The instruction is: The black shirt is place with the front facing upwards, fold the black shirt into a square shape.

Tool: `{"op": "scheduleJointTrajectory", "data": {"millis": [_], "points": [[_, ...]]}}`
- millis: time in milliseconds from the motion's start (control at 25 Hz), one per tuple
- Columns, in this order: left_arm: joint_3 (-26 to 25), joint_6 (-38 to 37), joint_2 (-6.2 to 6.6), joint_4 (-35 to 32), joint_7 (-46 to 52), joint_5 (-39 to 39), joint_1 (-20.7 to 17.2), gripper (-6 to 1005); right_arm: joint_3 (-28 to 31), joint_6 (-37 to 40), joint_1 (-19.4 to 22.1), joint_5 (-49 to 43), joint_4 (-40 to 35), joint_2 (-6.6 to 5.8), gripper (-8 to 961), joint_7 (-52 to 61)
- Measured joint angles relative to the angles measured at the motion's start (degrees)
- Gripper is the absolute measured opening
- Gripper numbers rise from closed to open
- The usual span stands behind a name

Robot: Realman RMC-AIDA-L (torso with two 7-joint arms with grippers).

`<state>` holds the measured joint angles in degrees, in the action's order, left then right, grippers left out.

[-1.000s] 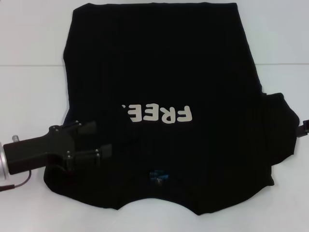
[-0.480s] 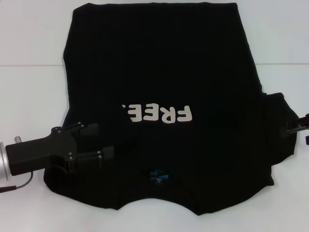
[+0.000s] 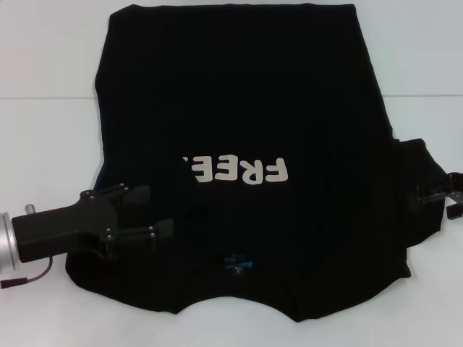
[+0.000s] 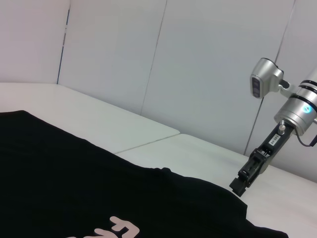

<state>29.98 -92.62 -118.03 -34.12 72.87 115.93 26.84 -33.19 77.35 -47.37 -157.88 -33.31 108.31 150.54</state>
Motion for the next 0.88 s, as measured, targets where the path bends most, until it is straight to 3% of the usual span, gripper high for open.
{"op": "scheduleJointTrajectory", "data": {"millis": [360,880], "points": [[-0.01,0.01,-0.09,0.03,0.11,0.00,-0.04,881,-0.30,-1.81,-0.03,-0.09,0.23,1.38,889,-0.33],[-0.01,0.25,-0.18,0.11,0.14,0.00,-0.03,882,-1.53,-4.45,0.23,-0.12,1.62,1.79,823,-0.72]]}}
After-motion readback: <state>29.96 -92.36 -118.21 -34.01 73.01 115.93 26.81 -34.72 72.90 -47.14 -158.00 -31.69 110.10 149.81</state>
